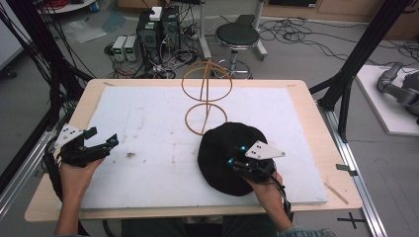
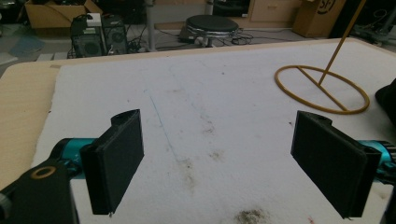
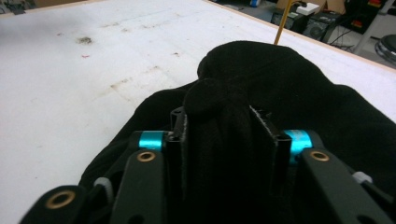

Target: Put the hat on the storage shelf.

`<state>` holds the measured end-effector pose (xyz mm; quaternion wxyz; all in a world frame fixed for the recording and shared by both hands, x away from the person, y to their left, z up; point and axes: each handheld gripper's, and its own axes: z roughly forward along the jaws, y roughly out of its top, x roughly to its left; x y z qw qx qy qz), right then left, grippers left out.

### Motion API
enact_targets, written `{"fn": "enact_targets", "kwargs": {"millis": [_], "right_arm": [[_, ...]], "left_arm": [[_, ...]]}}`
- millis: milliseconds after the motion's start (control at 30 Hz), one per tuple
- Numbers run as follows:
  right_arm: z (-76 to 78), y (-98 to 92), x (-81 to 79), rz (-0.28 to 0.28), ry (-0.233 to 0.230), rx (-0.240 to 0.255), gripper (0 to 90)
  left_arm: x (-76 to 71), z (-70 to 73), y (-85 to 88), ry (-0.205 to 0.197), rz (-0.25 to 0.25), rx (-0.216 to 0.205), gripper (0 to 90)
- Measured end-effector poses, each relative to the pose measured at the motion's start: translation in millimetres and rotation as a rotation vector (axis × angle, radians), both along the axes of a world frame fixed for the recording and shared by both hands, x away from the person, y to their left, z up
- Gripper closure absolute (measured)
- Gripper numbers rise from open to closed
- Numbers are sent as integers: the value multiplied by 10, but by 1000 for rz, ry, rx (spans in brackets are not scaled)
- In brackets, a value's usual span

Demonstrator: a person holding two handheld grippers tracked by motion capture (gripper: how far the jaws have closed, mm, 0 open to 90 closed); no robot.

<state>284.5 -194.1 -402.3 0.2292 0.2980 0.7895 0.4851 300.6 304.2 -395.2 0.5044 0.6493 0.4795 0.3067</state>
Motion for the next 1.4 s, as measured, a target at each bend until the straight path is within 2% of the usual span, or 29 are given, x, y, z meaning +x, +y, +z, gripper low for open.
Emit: {"fn": "enact_targets", "kwargs": {"millis": [367, 800, 1400], "right_arm": [[34, -35, -4, -5, -13, 13, 702], [160, -116, -32, -28, -40, 50, 717], [408, -405, 23, -104, -61, 192, 720]], "left_arm": [[-4, 2, 10, -1, 4, -1, 172], [0, -15, 33, 3, 13, -6, 172], [3, -19, 70, 5, 21, -9, 173]]}}
